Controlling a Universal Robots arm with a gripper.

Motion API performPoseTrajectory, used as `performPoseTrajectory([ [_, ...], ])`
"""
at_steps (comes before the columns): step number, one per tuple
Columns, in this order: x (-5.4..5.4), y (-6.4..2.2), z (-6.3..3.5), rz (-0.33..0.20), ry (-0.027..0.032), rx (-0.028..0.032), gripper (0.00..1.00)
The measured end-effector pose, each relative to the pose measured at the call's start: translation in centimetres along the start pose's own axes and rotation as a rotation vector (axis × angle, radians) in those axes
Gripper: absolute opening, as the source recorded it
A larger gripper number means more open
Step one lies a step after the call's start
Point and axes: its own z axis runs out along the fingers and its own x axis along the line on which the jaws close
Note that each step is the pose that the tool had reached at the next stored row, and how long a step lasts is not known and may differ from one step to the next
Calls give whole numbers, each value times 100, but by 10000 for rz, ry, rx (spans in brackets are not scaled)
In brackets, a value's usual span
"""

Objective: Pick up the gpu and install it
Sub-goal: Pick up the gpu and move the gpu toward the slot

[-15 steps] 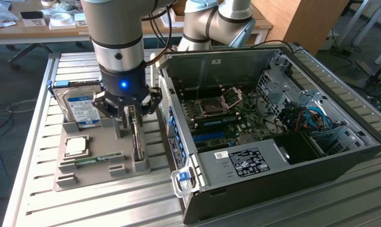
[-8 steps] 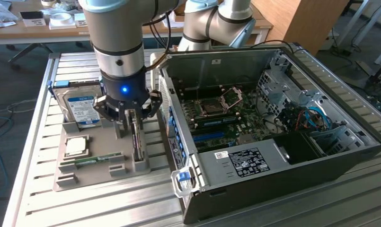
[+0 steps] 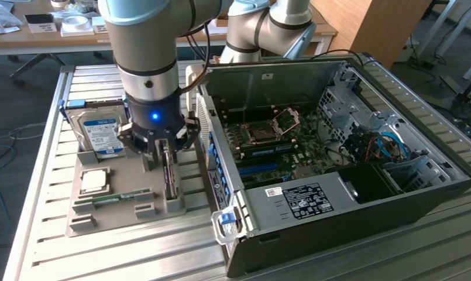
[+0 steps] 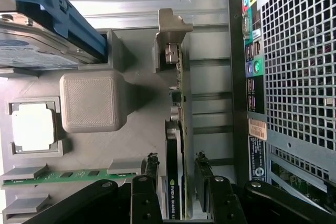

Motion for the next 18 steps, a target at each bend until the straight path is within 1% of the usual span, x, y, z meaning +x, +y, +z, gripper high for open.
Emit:
performPoseTrajectory([
  [10,3,-6,128,0,0,0,42],
  [15,3,-7,141,0,2,2,42],
  [18,4,-8,172,0,-1,0,42],
])
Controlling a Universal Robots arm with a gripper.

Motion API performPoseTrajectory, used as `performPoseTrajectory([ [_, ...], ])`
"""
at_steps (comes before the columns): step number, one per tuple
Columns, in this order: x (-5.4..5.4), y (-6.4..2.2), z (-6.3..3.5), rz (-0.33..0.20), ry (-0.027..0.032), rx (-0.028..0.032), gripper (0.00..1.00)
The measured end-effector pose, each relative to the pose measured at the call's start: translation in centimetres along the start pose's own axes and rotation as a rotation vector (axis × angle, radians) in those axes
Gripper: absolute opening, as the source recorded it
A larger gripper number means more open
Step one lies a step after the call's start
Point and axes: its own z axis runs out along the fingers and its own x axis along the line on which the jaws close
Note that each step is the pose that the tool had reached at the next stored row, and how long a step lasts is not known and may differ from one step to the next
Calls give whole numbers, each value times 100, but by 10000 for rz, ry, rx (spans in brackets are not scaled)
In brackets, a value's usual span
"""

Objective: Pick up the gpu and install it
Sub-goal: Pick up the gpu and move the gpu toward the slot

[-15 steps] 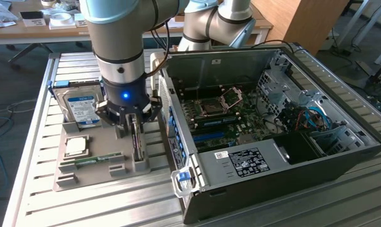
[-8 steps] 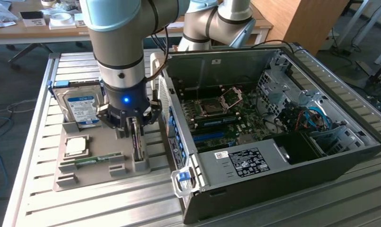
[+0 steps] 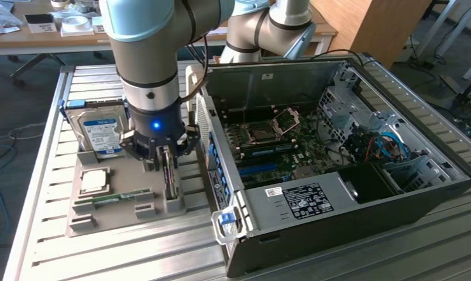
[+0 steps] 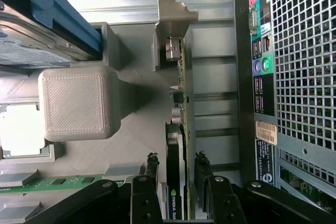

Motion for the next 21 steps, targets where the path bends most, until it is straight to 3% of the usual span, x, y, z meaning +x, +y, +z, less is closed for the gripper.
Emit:
performPoseTrajectory([
  [21,3,16,75,0,2,3,42],
])
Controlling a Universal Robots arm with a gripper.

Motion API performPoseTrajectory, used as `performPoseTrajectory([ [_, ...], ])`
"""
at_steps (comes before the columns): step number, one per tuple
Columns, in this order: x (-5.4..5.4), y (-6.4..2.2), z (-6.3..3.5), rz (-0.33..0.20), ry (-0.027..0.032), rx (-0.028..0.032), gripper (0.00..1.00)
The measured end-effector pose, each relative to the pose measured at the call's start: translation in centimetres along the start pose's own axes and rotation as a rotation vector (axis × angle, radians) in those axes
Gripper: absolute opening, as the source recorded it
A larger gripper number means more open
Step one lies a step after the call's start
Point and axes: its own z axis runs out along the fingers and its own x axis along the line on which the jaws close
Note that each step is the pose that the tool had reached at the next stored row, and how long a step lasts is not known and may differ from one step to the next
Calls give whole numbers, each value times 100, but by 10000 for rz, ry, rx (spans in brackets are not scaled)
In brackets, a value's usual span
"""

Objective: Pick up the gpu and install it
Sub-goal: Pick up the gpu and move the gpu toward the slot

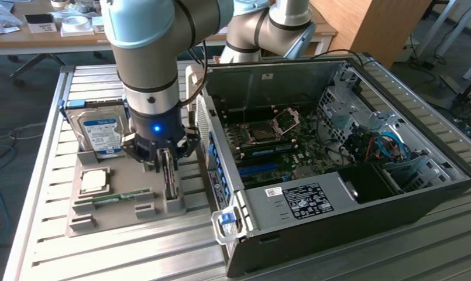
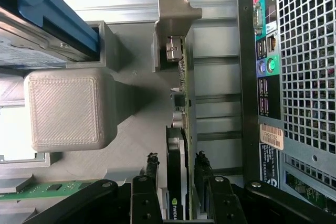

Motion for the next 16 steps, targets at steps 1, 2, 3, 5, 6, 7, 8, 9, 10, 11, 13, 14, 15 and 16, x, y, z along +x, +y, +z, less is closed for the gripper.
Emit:
performPoseTrajectory([
  [1,-2,0,1,0,-1,-1,42],
  [2,-7,1,2,-1,-3,-3,42],
  [3,-9,1,3,0,-2,-4,42],
  [5,-9,1,3,2,-2,-3,42],
  [6,-11,1,2,0,-1,-2,42],
  [7,-11,1,2,0,-2,-2,42],
  [8,-11,1,2,0,-2,-2,42],
  [9,-11,1,2,0,-2,-2,42],
  [10,-11,1,2,0,-1,-2,42],
  [11,-11,1,2,0,-2,-2,42],
  [13,-11,1,2,0,-2,-2,42],
  [14,-11,1,2,0,-2,-2,42],
  [15,-11,1,2,0,-1,-2,42],
  [16,-11,1,2,0,-1,-2,42],
])
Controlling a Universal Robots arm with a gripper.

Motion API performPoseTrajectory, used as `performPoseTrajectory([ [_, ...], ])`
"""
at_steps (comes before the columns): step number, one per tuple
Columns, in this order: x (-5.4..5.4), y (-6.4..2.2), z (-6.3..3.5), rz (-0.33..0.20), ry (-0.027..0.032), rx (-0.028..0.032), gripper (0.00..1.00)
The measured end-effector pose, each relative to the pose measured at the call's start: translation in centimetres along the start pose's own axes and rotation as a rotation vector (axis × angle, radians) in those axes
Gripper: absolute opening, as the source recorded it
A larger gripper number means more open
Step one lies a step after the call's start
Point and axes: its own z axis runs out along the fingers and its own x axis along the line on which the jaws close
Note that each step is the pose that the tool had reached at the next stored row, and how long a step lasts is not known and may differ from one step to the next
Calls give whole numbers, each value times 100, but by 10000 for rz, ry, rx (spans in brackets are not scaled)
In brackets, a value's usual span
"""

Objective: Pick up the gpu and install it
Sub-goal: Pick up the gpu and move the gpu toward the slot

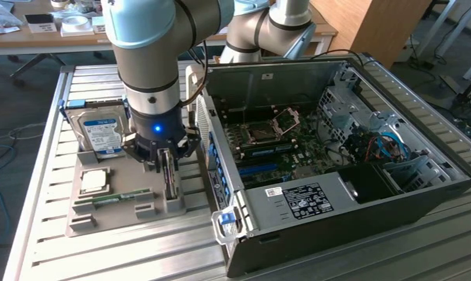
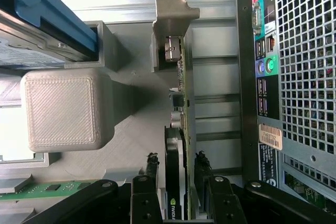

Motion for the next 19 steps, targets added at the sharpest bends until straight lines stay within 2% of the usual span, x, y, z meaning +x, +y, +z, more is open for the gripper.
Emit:
performPoseTrajectory([
  [2,0,0,0,0,0,-1,40],
  [3,0,0,0,0,0,0,34],
  [4,0,0,0,-1,1,0,34],
  [5,0,0,0,0,1,0,28],
  [6,0,0,0,0,0,0,27],
  [16,0,0,0,-3,0,0,27],
  [19,0,0,0,-143,6,-3,27],
])
